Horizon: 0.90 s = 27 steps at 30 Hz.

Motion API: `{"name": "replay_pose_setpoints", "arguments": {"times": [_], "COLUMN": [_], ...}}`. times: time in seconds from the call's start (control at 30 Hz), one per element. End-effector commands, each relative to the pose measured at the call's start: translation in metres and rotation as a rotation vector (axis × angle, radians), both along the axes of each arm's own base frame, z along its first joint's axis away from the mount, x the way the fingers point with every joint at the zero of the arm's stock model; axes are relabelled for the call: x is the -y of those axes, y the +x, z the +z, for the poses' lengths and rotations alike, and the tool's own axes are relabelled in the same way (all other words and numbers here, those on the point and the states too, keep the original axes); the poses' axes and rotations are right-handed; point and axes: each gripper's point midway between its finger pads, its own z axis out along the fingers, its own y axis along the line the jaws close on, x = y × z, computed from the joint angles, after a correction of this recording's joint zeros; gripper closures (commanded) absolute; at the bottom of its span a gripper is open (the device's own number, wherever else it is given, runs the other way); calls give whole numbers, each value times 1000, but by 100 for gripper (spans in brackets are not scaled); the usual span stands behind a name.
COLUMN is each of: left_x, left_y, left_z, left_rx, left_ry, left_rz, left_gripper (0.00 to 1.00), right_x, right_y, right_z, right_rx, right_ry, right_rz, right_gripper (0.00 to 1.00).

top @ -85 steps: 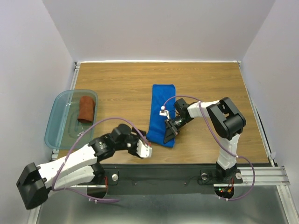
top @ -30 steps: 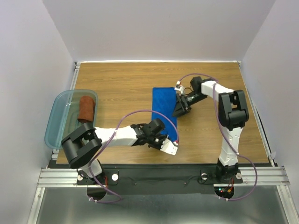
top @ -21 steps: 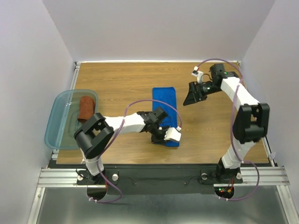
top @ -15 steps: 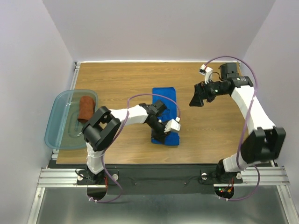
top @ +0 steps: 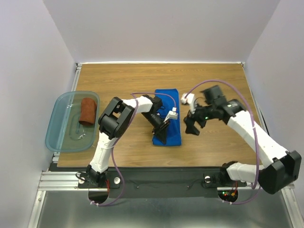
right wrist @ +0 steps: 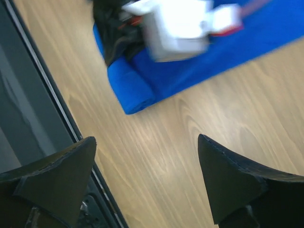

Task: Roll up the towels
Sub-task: Roll the towel

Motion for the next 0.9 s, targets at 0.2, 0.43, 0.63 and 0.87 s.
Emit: {"name": "replay_pose_setpoints", "arguments": {"times": [0.2, 0.43, 0.63, 0.87], "left_x": [-73, -69, -67, -68], "left_y": [-15, -5, 3, 9], "left_z": [-71, -71, -71, -72], "left_rx": [-104, -153, -154, -157], "left_ry": [363, 357, 352, 347], "left_rz": [-78, -56, -48, -31], "left_gripper": [95, 95, 95, 93], "right_x": [-70, -122, -130, -131], "right_y": [8, -21, -35, -40], "right_z": [-50, -91, -120, -147], "right_rx": [287, 381, 366, 339], "right_ry": [-242, -285, -305, -343], "right_rz": [225, 313, 355, 360], "right_gripper": [11, 12, 13, 26]}}
